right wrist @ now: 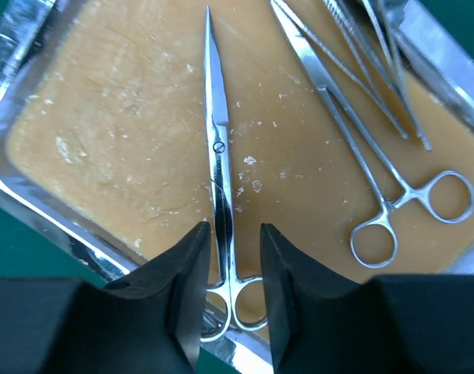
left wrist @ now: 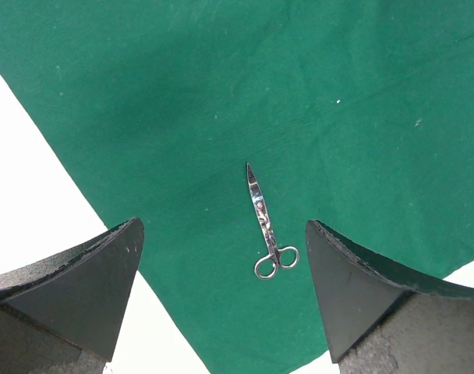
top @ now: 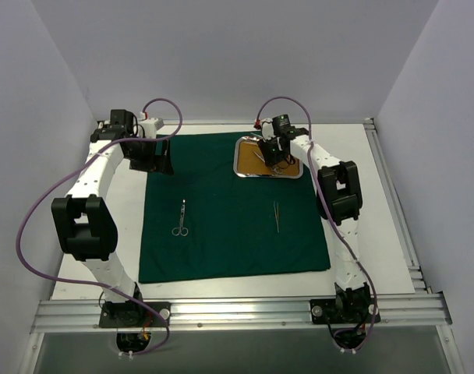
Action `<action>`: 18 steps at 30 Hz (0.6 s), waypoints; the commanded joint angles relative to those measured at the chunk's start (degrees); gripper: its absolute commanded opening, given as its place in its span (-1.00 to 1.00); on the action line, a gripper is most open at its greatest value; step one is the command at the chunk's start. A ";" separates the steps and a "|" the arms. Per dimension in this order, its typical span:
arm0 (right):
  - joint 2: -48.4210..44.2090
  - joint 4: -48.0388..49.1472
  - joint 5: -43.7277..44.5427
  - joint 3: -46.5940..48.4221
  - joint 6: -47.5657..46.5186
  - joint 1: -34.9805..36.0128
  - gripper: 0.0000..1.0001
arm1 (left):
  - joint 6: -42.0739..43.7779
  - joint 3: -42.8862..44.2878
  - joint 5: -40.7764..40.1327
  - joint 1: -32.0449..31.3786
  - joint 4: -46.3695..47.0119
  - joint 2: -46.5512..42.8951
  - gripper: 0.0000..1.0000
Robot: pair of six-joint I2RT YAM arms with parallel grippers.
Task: Open and lay out the surgical kit
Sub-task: Pick up the medical item from the container.
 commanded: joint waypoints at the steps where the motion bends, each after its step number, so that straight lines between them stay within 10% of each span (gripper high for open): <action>1: 1.73 -3.25 -1.94 1.89 0.51 0.08 -0.48 | 0.58 1.80 1.45 0.34 -0.59 -0.34 0.88; 18: 3.14 -5.81 -3.27 4.53 -0.02 0.00 -1.00 | 0.49 1.89 1.54 0.42 -0.77 -0.52 0.88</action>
